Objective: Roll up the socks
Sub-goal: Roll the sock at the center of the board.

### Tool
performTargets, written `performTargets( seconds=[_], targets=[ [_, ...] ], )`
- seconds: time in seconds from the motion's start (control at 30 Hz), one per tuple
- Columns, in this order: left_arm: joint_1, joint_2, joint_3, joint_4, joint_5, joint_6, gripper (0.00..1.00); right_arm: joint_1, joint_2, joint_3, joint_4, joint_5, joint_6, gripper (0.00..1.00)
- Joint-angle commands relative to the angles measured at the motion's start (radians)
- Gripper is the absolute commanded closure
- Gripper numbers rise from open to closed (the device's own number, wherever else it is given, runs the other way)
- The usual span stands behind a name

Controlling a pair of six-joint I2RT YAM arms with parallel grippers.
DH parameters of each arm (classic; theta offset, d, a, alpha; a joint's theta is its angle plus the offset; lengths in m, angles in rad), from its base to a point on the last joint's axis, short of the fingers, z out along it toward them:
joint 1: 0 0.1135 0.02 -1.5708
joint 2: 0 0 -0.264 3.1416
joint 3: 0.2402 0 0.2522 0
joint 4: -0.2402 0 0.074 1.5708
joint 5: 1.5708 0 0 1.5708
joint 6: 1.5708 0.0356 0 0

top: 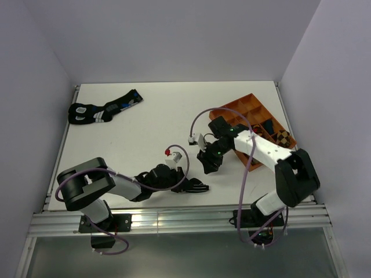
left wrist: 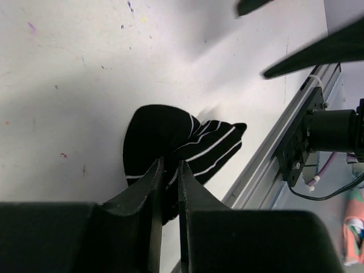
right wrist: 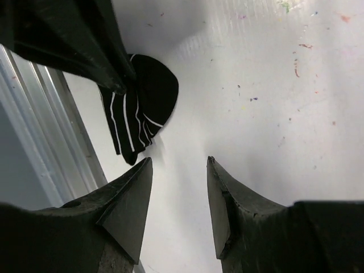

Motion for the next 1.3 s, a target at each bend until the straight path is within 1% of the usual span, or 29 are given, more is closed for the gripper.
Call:
performTargets(
  seconds=[0.0,0.13,0.23,0.37,0.5,0.67,0.7,0.8,1.0,1.13,1.27],
  targets=[
    [0.010,0.005,0.012,-0.237,0.074,-0.043,1.00,0.003,-0.127,-0.065,0.076,0.036,-0.049,0.49],
    [0.024,-0.009,0.059,-0.364,0.108,-0.065,1.00,0.003,-0.257,-0.174,0.109,0.013,-0.095,0.48],
    [0.048,-0.006,0.090,-0.421,0.162,-0.079,1.00,0.006,-0.329,-0.248,0.158,0.002,-0.128,0.48],
    [0.080,0.002,0.118,-0.456,0.243,-0.097,1.00,0.027,-0.391,-0.306,0.156,-0.004,-0.184,0.49],
    [0.113,0.031,0.131,-0.455,0.309,-0.120,1.00,0.090,-0.443,-0.346,0.159,0.010,-0.214,0.49],
    [0.125,0.071,0.160,-0.470,0.334,-0.137,1.00,0.196,-0.532,-0.415,0.218,0.088,-0.195,0.47],
    [0.126,0.076,0.164,-0.470,0.338,-0.138,1.00,0.235,-0.538,-0.424,0.227,0.099,-0.186,0.47],
    [0.128,0.088,0.173,-0.466,0.351,-0.149,1.00,0.291,-0.540,-0.447,0.241,0.114,-0.191,0.46],
    [0.140,0.117,0.191,-0.464,0.375,-0.157,1.00,0.352,-0.488,-0.457,0.277,0.146,-0.194,0.47],
    [0.148,0.131,0.211,-0.482,0.381,-0.149,1.00,0.403,-0.481,-0.458,0.325,0.169,-0.180,0.47],
    [0.156,0.140,0.220,-0.487,0.392,-0.145,1.00,0.444,-0.465,-0.452,0.336,0.189,-0.172,0.47]
  ],
)
